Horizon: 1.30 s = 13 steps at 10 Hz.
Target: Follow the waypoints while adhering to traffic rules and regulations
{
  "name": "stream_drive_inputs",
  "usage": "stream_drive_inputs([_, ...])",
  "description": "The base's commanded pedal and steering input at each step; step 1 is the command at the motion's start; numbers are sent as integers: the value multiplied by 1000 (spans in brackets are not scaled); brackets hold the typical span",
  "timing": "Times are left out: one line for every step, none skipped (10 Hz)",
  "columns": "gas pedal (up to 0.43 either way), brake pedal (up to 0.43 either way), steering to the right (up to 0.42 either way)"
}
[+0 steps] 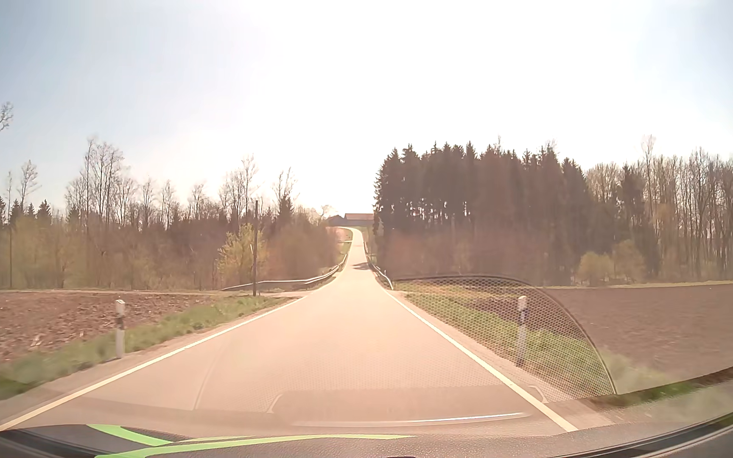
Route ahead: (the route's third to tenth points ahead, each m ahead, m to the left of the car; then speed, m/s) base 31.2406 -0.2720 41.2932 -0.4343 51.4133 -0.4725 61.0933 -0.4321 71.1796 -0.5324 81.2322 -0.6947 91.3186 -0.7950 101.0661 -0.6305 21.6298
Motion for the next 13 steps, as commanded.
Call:
stream_drive_inputs([110, 0, 0])
stream_drive_inputs([110, 0, 0])
stream_drive_inputs([110, 0, 0])
stream_drive_inputs([110, 0, 0])
stream_drive_inputs([110, 0, 0])
stream_drive_inputs([110, 0, 0])
stream_drive_inputs([110, 0, 0])
stream_drive_inputs([110, 0, 0])
stream_drive_inputs([110, 0, 0])
stream_drive_inputs([110, 0, -1])
stream_drive_inputs([110, 0, -2])
stream_drive_inputs([110, 0, -3])
stream_drive_inputs([110, 0, -4])
